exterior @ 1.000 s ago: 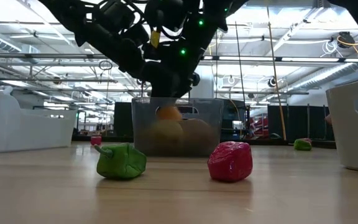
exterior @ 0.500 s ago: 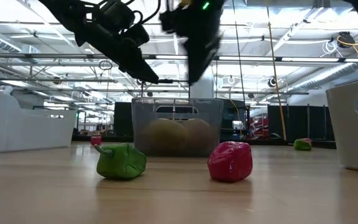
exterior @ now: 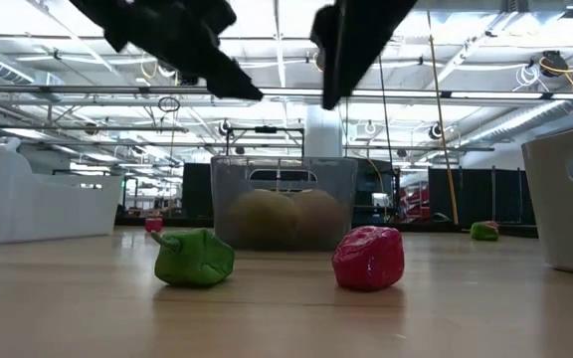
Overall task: Sort produce into baskets
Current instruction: Put the red chili pepper into the gray bin
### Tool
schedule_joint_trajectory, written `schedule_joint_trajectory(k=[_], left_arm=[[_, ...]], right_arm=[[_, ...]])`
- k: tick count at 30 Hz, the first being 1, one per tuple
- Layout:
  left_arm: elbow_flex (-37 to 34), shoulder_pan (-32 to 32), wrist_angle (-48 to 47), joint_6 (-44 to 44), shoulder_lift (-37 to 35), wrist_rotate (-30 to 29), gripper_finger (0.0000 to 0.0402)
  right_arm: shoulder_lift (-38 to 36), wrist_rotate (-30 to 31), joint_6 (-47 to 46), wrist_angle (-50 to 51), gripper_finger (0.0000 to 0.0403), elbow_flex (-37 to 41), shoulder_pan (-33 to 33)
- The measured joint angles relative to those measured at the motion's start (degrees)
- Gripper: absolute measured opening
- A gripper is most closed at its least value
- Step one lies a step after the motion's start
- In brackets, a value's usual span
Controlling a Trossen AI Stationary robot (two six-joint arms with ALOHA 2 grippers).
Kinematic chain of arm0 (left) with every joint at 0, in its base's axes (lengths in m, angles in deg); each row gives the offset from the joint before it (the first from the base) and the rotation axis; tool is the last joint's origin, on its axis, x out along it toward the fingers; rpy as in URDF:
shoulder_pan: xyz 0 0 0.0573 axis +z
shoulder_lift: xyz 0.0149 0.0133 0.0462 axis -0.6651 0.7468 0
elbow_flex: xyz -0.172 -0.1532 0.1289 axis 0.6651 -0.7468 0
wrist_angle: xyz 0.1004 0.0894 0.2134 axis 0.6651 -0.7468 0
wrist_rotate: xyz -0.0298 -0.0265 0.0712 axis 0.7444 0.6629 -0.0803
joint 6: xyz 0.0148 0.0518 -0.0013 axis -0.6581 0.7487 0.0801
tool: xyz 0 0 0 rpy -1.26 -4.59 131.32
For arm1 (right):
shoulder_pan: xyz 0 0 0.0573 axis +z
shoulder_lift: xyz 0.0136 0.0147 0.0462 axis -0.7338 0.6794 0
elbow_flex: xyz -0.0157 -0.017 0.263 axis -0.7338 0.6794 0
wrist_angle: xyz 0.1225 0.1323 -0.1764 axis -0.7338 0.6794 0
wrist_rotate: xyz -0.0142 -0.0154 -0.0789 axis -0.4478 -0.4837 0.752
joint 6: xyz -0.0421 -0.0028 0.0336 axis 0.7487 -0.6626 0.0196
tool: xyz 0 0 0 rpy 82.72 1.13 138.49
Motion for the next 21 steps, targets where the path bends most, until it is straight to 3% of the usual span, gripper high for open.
schedule_joint_trajectory(k=[4, 12, 21], left_arm=[[0.0, -4.7, -5.5, -1.4, -2.4, -6.7, 0.0301], [-1.3, -11.6, -10.9, -9.2, -3.1, -18.5, 0.0301], [-2.5, -17.2, -13.3, -14.6, -3.0, -24.1, 0.0301]], right_arm=[[0.6, -1.0, 6.4, -4.0, 0.0322, 0.0, 1.1], [5.4, -14.7, 22.8, -14.3, 0.0322, 0.0, 3.2], [11.0, -13.3, 25.5, -14.2, 0.0322, 0.0, 6.2]])
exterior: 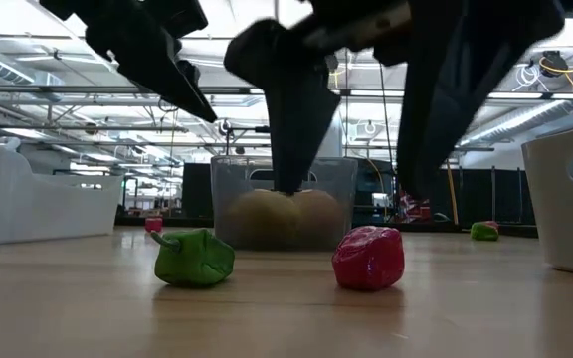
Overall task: Sort produce into baskets
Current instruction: Put the red chili pepper into the gray bin
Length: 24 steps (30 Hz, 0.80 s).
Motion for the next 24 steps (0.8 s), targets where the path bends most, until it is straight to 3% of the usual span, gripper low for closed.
schedule_joint_trajectory(k=[7, 17, 24], left_arm=[[0.0, -3.6, 0.1, -1.1, 0.0, -3.0, 0.0301], [0.0, -5.3, -2.1, -1.8, 0.1, -9.1, 0.0301], [0.0, -5.2, -2.6, -1.6, 0.1, -9.5, 0.0301]], right_arm=[[1.9, 3.0, -4.1, 1.2, 0.0311, 0.1, 0.1], [2.4, 3.0, -9.3, 2.0, 0.0237, 0.0, 0.6], [2.8, 3.0, -11.6, 3.0, 0.0191, 0.0, 0.6]])
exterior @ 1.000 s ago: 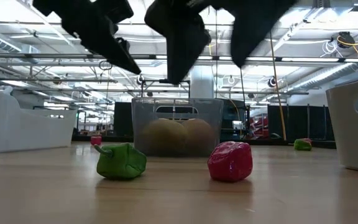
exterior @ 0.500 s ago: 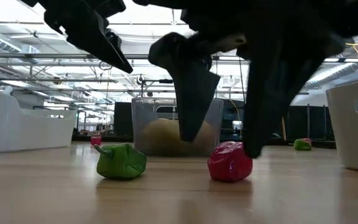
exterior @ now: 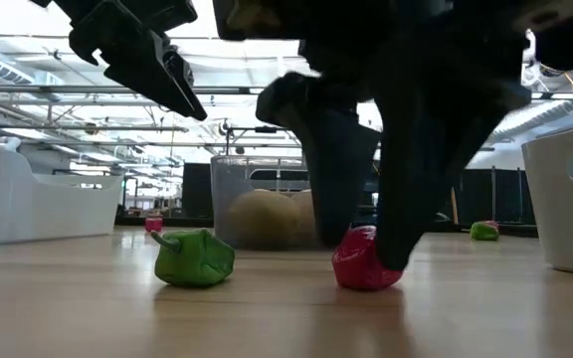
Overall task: Sort produce into baskets
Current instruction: Put the red chili pepper into the gray bin
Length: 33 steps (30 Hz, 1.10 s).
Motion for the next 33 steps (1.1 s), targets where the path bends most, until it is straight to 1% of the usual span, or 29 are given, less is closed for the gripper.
schedule_joint_trajectory(k=[7, 9, 12, 15, 19, 20, 22, 24, 25, 29, 33], left_arm=[[0.0, 0.0, -0.8, 0.0, 0.0, -0.2, 0.0301], [0.0, 0.0, -1.7, 0.0, 0.0, -1.6, 0.0301], [0.0, 0.0, -4.8, -0.8, 0.0, -5.3, 0.0301], [0.0, -0.1, -6.2, -1.4, 0.0, -8.2, 0.0301], [-0.1, -0.9, -8.3, -1.4, -1.8, -11.0, 0.0301], [-0.1, -1.3, -9.5, -1.9, -2.7, -12.0, 0.0301], [-1.6, -2.6, -10.1, -2.8, -5.7, -16.0, 0.0301], [-4.6, -3.9, -7.9, -2.8, -9.9, -21.0, 0.0301], [-6.1, -4.4, -7.3, -2.9, -12.4, -22.5, 0.0301], [-10.2, -4.9, -3.8, -2.7, -21.9, -23.2, 0.0301], [-12.6, -4.9, -1.5, -2.5, -28.4, -22.6, 0.0301]], right_arm=[[0.7, -0.7, 0.0, 0.7, 0.0123, 0.0, 0.3], [0.4, -0.7, 0.0, 0.8, 0.0101, 0.0, 0.3], [-0.9, -0.5, -1.2, 2.4, 0.0075, -1.0, 0.3], [-2.3, -0.4, -2.5, 6.9, 0.0062, -3.8, 0.3], [-4.1, -0.3, -5.7, 16.2, 0.0062, -7.2, 0.3], [-4.8, -0.3, -7.5, 18.5, 0.0064, -7.7, 0.3], [-6.7, -0.3, -11.0, 22.1, 0.0067, -8.2, 0.3], [-8.6, -0.3, -14.2, 26.1, 0.0069, -8.2, 0.6], [-9.3, 0.0, -15.5, 28.0, 0.0069, -8.2, 0.7], [-11.1, 1.4, -19.8, 33.1, 0.007, -8.2, 2.0], [-13.0, 2.5, -19.8, 32.8, 0.007, -7.2, 4.1]])
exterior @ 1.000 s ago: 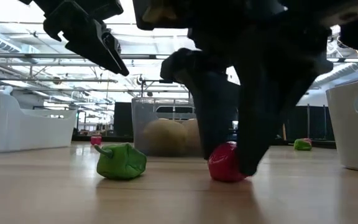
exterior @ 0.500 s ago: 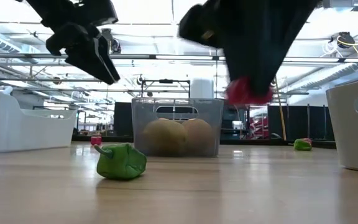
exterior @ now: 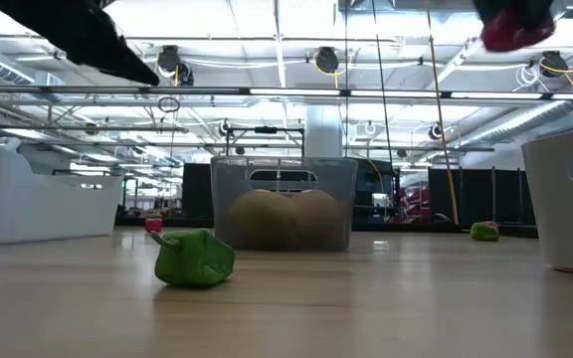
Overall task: Sort produce into baskets
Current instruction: Put the red chili pepper into the gray bin
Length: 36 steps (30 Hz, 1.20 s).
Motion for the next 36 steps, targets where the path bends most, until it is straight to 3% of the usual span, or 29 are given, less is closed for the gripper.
schedule_joint_trajectory(k=[7, 18, 27, 36], left_arm=[[-1.9, 0.0, -0.2, 0.0, -2.9, 0.2, 0.0301], [-2.6, 0.0, 1.9, -0.3, -2.9, 2.4, 0.0301], [-2.6, 0.0, 4.8, -0.3, -2.8, 3.4, 0.0301], [-2.6, 0.0, 5.3, 1.3, -2.2, 3.4, 0.0301]], right_arm=[[-2.9, 3.2, -6.7, 0.3, 0.007, 8.7, 5.1], [-9.5, -1.5, -27.5, 0.4, 0.0075, 21.4, 6.8], [-13.0, -3.1, -33.7, 0.4, 0.0131, 22.6, 7.4], [-13.8, -2.0, -32.2, 0.4, 0.0162, 22.6, 5.1]])
